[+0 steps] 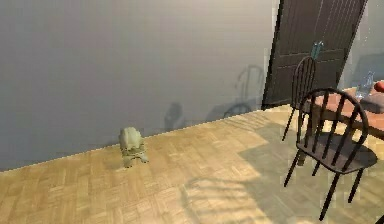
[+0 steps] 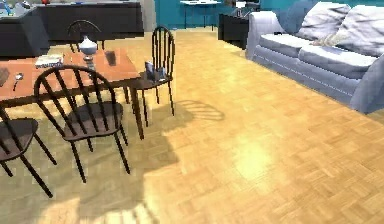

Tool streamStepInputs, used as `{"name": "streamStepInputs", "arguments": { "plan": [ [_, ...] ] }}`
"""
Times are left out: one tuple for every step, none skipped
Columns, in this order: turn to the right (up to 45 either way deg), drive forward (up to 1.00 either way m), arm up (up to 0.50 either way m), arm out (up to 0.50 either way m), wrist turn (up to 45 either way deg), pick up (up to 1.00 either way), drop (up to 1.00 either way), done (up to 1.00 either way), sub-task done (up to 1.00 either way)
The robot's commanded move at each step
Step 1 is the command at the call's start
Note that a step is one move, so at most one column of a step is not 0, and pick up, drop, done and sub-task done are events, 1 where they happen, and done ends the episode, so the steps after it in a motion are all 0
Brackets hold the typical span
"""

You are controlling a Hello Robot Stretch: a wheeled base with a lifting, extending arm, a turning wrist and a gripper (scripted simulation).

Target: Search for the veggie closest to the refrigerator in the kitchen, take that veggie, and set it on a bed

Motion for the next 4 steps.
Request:
{"name": "streamStepInputs", "arguments": {
  "plan": [
    [12.0,0.0,0.0,0.0,0.0,0.0,0.0,0.0,0.0],
    [0.0,1.0,0.0,0.0,0.0,0.0,0.0,0.0,0.0],
    [3.0,0.0,0.0,0.0,0.0,0.0,0.0,0.0,0.0],
    [0.0,0.55,0.0,0.0,0.0,0.0,0.0,0.0,0.0]
  ]
}}
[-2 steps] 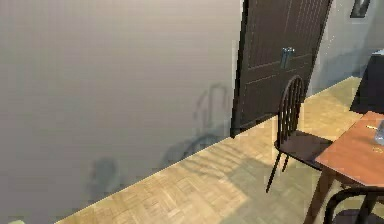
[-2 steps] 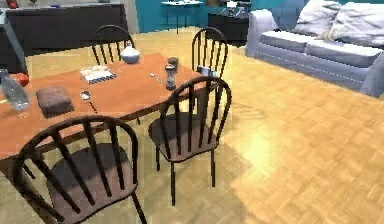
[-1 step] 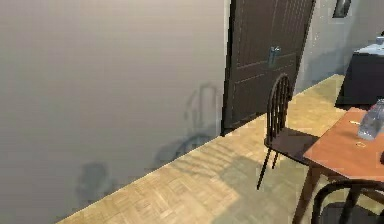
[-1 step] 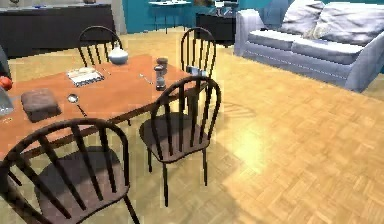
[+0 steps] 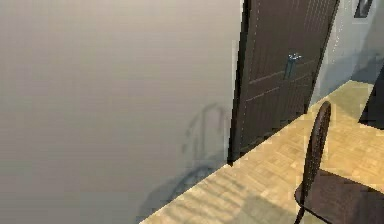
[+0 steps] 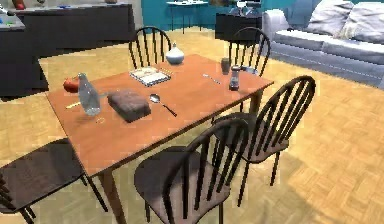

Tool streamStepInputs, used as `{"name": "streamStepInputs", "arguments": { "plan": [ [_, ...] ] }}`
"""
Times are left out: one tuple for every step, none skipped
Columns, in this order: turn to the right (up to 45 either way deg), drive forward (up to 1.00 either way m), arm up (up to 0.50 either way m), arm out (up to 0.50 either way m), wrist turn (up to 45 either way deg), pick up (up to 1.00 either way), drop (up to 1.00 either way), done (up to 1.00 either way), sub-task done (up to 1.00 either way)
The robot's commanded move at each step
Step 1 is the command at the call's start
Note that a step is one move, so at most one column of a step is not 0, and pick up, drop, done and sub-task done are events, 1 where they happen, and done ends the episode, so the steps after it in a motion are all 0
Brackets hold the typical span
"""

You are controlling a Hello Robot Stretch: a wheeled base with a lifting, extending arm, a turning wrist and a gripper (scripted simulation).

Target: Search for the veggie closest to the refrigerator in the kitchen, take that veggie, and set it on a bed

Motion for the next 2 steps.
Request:
{"name": "streamStepInputs", "arguments": {
  "plan": [
    [33.0,0.0,0.0,0.0,0.0,0.0,0.0,0.0,0.0],
    [0.0,0.05,0.0,0.0,0.0,0.0,0.0,0.0,0.0]
  ]
}}
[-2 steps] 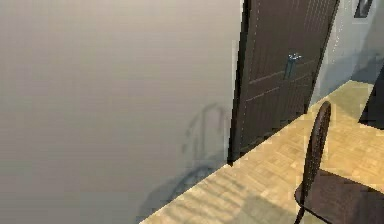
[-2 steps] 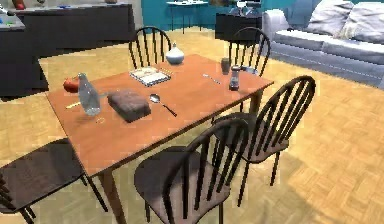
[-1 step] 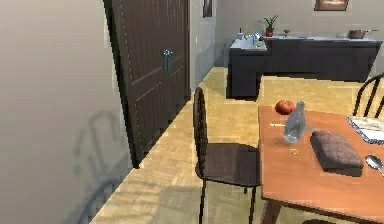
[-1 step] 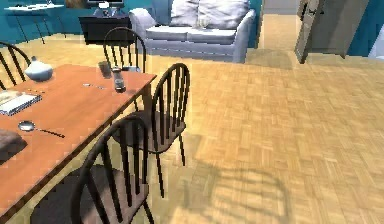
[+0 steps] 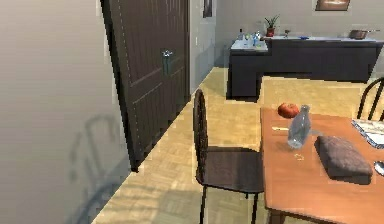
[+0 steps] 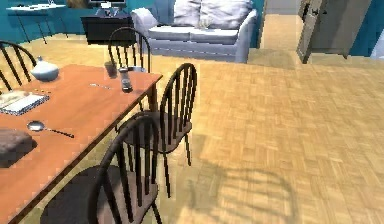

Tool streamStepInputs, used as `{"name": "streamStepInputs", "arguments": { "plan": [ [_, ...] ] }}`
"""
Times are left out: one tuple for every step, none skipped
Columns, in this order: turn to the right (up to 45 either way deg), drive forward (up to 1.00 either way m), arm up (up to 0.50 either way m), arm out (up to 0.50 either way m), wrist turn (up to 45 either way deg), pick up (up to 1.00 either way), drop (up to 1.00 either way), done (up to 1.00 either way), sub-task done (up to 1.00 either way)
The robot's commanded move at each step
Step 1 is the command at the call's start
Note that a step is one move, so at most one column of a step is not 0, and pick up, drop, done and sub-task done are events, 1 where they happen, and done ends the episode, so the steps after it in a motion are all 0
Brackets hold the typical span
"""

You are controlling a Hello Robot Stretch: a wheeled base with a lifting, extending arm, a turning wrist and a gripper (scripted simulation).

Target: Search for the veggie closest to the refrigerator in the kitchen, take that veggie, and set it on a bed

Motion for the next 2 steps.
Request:
{"name": "streamStepInputs", "arguments": {
  "plan": [
    [-27.0,0.0,0.0,0.0,0.0,0.0,0.0,0.0,0.0],
    [0.0,0.75,0.0,0.0,0.0,0.0,0.0,0.0,0.0]
  ]
}}
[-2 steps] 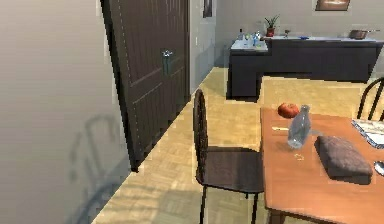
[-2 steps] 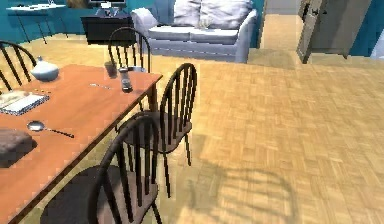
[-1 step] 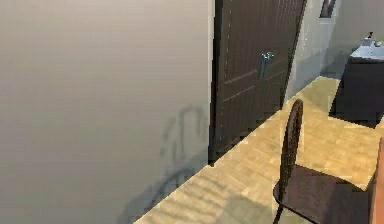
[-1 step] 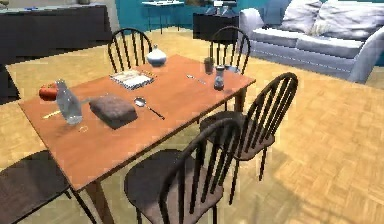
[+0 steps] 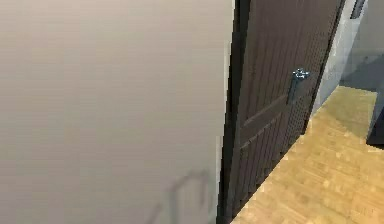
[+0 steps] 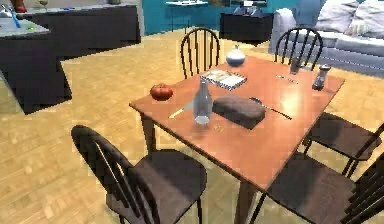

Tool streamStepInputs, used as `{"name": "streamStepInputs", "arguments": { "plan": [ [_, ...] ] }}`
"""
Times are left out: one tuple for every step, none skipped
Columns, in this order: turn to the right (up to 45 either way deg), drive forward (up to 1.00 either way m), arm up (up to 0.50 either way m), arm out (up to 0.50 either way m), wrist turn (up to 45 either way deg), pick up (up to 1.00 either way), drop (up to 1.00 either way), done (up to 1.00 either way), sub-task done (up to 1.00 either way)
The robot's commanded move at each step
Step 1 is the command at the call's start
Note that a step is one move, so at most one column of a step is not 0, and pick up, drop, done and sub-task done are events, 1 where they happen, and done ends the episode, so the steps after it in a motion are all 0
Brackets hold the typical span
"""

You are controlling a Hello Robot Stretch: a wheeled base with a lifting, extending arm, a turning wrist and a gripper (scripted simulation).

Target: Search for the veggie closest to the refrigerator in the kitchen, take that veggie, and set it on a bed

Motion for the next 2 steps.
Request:
{"name": "streamStepInputs", "arguments": {
  "plan": [
    [39.0,0.0,0.0,0.0,0.0,0.0,0.0,0.0,0.0],
    [0.0,0.3,0.0,0.0,0.0,0.0,0.0,0.0,0.0]
  ]
}}
